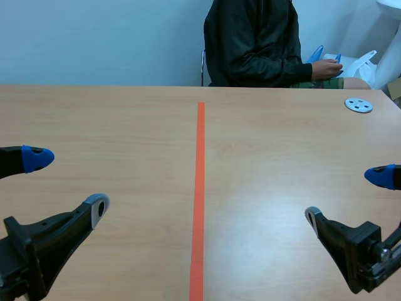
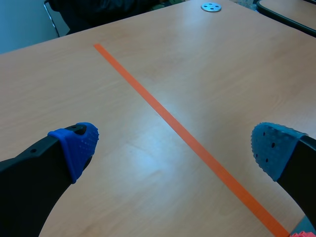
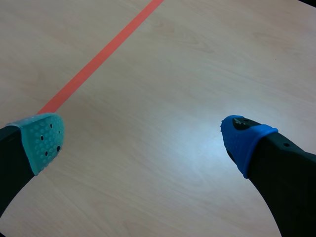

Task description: Sort the leaf by its shape. The table is split by an orange tape line. A compound leaf with several leaflets goes to the left side, a simple leaf with one blade goes to the right side. Return to the home posture when a red brick is placed on the table.

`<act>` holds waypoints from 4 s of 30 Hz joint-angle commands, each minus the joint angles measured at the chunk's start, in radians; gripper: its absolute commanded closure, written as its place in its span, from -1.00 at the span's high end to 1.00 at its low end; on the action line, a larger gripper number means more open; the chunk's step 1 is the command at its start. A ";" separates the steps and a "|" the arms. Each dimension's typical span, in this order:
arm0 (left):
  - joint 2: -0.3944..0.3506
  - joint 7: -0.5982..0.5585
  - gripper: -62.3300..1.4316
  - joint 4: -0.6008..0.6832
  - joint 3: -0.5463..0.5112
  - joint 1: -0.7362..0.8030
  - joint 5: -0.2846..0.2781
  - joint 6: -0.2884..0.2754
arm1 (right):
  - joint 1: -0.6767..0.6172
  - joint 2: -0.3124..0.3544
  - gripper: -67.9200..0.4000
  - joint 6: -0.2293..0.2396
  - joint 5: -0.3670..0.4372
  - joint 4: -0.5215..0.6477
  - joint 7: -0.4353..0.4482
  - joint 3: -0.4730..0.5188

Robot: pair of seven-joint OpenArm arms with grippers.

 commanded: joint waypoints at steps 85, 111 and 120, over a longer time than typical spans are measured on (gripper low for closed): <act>0.008 -0.013 1.00 0.014 0.003 -0.004 -0.003 -0.002 | 0.026 -0.024 1.00 -0.004 -0.039 0.014 0.015 0.007; 0.008 -0.014 1.00 0.014 0.003 -0.004 -0.003 -0.002 | 0.143 0.008 1.00 0.024 -0.040 0.014 -0.120 0.006; 0.008 -0.014 1.00 0.014 0.003 -0.004 -0.003 -0.002 | 0.216 0.042 1.00 0.080 -0.034 0.014 -0.130 -0.036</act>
